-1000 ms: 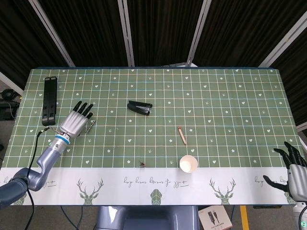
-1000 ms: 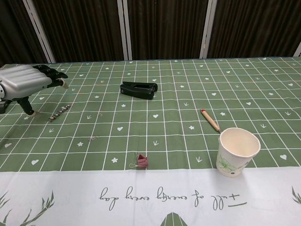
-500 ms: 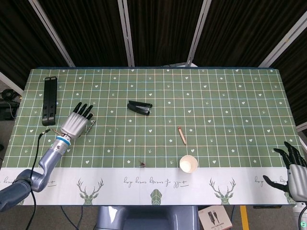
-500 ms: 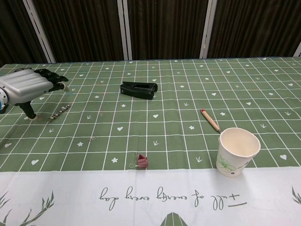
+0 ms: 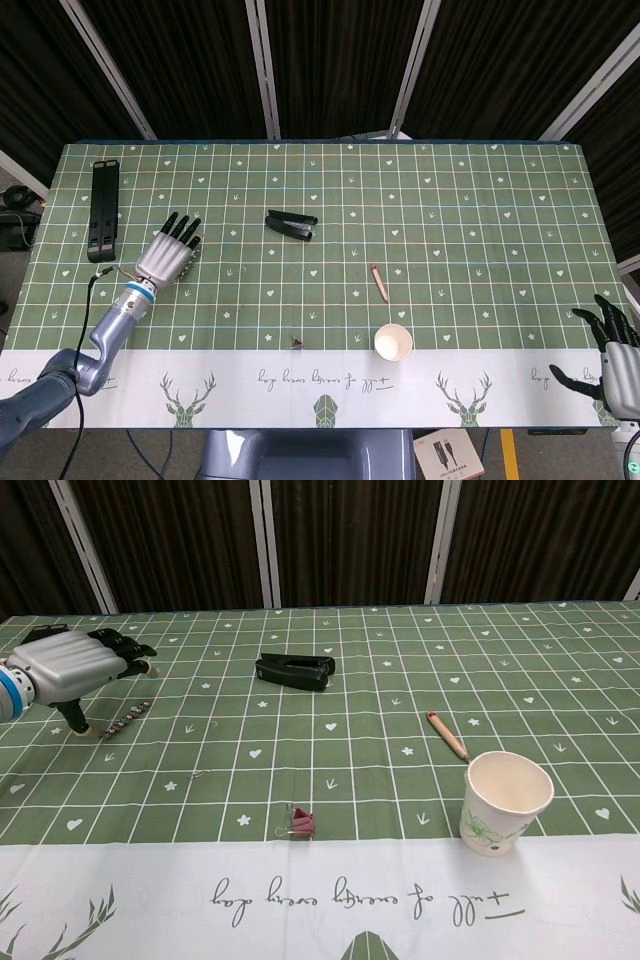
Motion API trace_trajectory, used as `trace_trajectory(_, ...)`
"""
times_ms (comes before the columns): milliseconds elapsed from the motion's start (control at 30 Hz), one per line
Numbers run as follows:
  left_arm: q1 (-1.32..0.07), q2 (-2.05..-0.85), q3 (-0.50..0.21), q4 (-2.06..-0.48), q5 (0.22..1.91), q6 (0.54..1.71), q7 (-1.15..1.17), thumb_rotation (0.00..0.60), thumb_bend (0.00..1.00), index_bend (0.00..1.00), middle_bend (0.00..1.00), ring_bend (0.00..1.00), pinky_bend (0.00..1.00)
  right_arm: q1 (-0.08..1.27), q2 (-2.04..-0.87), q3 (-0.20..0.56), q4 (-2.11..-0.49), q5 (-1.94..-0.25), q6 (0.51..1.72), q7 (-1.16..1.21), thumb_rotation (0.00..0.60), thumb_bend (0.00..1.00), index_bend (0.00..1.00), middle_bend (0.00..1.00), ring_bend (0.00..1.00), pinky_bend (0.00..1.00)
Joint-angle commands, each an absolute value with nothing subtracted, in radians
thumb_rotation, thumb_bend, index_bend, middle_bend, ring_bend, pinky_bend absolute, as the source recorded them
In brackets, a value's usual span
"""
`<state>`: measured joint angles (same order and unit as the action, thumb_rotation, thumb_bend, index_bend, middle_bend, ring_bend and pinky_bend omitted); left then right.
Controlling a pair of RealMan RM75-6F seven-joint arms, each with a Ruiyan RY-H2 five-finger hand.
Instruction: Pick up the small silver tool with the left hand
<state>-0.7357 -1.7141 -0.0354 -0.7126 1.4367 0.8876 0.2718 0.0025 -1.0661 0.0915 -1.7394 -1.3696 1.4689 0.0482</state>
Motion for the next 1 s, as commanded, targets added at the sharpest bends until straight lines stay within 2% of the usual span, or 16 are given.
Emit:
trace_trajectory(33,-0.74,-1.729,-0.037,-0.707,1.442,0.892,0.26,0.6,0.12,0.15,0.0,0.0,0.02,0.003,-1.067,0.092,-1.738,-1.368,1.468,0.048,0.6,0.09,0.2,0.01,0.0,0.16)
trace_trajectory(600,-0.753,-1.751,-0.053,-0.754,1.442,0.909,0.263,0.6,0.15,0.17,0.0,0.0,0.01,0.002,-1.068,0.089,-1.741,-1.376,1.471,0.045,0.6,0.09,0.2,0.01,0.0,0.16)
trace_trajectory(800,-0.754,-1.792,-0.085,-0.735,1.406,0.91,0.28,0.6,0.15,0.19,0.0,0.0,0.01,0.002,-1.068,0.09,-1.741,-1.377,1.473,0.044,0.6,0.09,0.2,0.01,0.0,0.16)
trace_trajectory(1000,-0.76,-1.818,-0.108,-0.717,1.384,0.913,0.285,0.6,0.2,0.2,0.0,0.0,0.01,0.004,-1.069,0.091,-1.741,-1.376,1.471,0.044,0.6,0.09,0.2,0.01,0.0,0.16)
